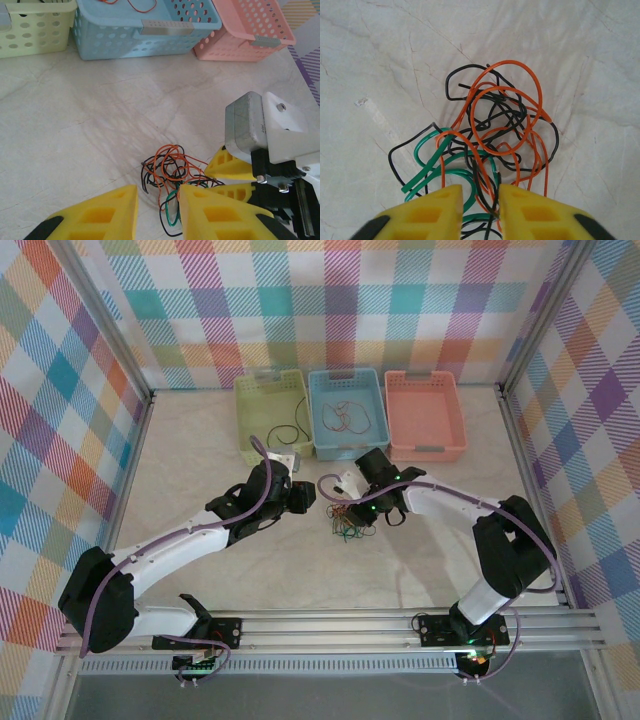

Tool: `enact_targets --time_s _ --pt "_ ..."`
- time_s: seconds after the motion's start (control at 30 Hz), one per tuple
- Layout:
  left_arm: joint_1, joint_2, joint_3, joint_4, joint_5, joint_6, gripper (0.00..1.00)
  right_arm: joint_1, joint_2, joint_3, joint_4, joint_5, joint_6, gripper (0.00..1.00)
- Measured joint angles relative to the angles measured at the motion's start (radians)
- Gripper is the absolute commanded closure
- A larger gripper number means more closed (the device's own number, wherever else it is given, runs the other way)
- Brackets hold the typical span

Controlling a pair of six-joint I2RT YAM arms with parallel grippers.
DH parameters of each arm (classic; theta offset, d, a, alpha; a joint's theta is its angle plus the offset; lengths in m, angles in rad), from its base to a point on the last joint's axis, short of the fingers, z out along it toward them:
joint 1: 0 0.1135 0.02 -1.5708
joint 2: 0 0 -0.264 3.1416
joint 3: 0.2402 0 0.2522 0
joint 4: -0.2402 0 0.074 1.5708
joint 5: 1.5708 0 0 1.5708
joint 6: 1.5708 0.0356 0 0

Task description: Untangle the cables

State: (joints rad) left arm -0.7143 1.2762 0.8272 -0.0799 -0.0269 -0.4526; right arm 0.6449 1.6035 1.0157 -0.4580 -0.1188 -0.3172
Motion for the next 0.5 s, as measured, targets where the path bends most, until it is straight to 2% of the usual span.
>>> enact_targets --time_s 0.3,0.5 --pt "0.0 0.025 0.006 0.0 0.011 0.0 0.72 0.003 -0.087 -0.034 0.063 0.007 0.019 1.0" --pt "0.0 0.078 0.022 -0.007 0.032 -0.003 0.71 0.003 -0.182 -0.103 0.147 0.023 0.029 1.0"
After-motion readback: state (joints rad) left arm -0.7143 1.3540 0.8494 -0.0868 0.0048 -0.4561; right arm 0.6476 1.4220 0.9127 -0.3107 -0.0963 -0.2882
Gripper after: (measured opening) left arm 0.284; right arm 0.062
